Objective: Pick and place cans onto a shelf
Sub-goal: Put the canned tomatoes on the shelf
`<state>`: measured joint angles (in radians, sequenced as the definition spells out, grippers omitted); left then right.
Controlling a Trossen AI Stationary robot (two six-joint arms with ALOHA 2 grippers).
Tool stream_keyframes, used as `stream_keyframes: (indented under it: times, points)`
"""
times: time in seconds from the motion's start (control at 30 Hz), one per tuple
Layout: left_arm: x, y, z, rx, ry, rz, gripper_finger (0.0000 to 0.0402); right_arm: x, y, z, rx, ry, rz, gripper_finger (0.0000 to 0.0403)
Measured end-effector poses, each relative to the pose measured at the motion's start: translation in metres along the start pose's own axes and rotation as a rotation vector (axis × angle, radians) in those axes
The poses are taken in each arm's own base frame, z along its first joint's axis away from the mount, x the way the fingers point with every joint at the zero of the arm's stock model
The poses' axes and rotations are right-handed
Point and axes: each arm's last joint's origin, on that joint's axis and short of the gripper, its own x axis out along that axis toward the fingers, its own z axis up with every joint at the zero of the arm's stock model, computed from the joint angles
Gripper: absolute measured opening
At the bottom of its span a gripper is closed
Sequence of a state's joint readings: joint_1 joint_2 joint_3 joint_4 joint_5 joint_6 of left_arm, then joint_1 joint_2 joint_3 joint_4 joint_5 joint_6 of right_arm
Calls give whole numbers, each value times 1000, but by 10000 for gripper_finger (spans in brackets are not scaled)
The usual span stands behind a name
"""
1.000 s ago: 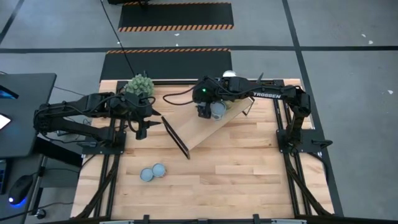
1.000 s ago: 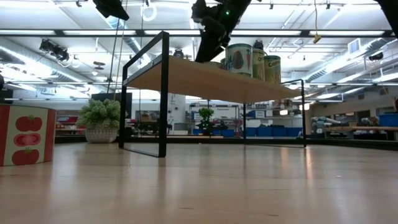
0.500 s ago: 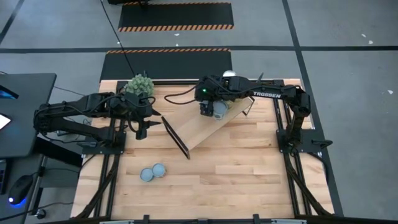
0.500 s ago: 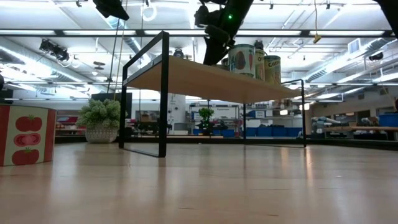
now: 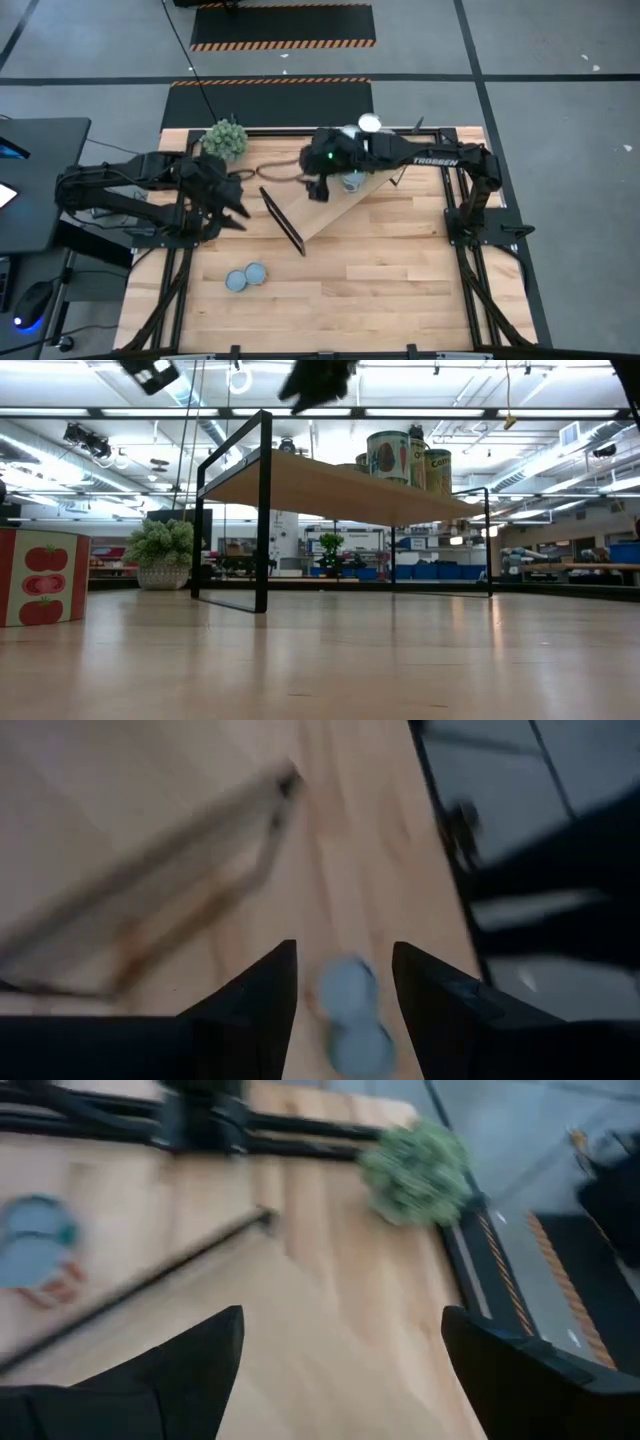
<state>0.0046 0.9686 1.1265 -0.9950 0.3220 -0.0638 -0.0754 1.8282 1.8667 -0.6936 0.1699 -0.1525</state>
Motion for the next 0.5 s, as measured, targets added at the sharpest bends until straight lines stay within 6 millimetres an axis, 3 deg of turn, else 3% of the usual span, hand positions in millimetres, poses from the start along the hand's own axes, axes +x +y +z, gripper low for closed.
stream_keyframes:
  times: [0.27,0.5]
  points:
    - [30,-19,-32,-36,224,-99,184,-15,66,9,11,-50,8,348]
    - [56,-28,-48,-105,238,-66,263,-35,118,10,93,-81,2,348]
